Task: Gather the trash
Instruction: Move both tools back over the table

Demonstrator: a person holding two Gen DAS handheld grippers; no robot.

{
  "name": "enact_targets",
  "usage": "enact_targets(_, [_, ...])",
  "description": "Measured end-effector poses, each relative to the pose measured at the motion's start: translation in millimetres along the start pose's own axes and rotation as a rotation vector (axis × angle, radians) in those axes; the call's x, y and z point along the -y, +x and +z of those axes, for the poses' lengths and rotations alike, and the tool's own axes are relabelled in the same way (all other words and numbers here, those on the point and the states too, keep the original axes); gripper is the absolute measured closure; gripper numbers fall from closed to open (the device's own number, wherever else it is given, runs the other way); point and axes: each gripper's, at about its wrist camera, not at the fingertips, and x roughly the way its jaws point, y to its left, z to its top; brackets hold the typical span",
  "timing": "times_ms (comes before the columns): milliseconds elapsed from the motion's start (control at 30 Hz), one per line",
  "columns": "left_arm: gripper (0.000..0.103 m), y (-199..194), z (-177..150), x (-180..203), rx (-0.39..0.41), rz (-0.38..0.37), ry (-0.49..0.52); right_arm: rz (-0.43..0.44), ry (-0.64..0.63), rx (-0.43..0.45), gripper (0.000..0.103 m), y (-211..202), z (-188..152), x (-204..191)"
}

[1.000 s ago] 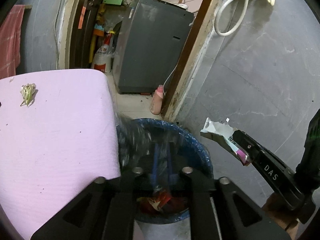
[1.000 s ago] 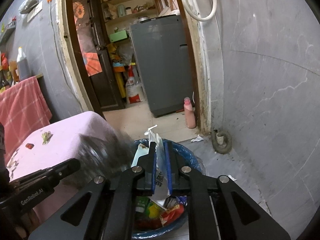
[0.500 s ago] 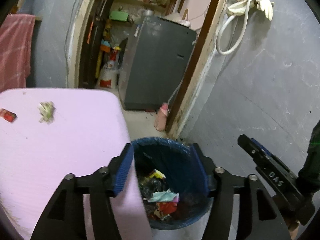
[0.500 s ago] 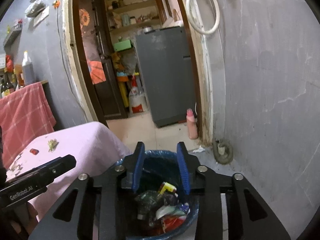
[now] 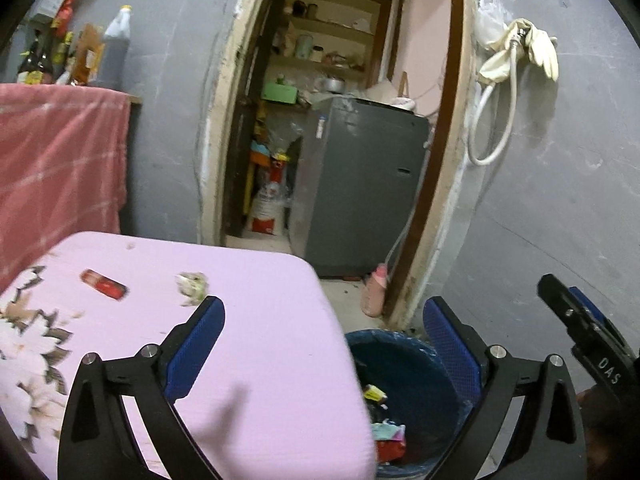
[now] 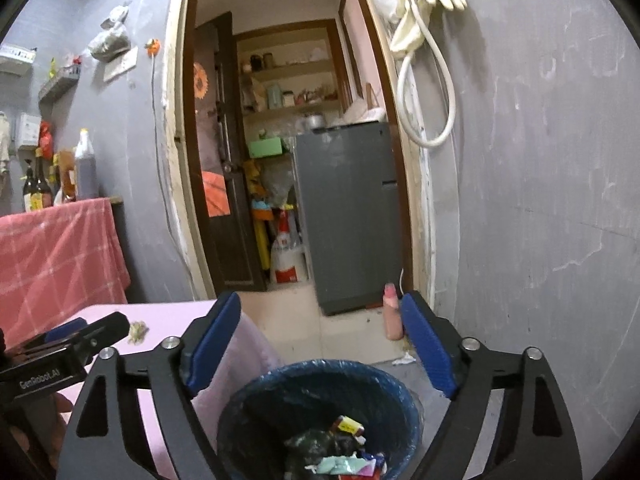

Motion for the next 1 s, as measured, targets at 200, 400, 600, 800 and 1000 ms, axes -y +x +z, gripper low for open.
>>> enact_targets(200, [0.003,-15.5,3.4,-22.6,0.024,0.054,-0.001,0.016,0.009,0.019,0.007,-5.2,-0.1,-10.3])
enact_targets(400, [0.003,-28.6,5.8,-49.7,0.028,0.111,-0.004,0.050,0.012,0.023,0.000,-5.4,-0.1,-26.9])
enact_targets(600, [0.003,-43.1,6.3,-91.5,0.026,0.185,-0.005,0.108,0.016,0.006,0.000,0.3,-0.4,-52.8])
enact_targets(800, [0.003,-51.0,3.9,-146.7,-0.012,0.268,-0.039,0.169,0.012,-0.038,0.000,14.9,-0.8,-85.9])
enact_targets(1000, [0.003,-38.7,3.3,-195.9,-0.093,0.300,-0.084,0.223,-0.001,-0.115,0.000,39.8,-1.1,-124.0])
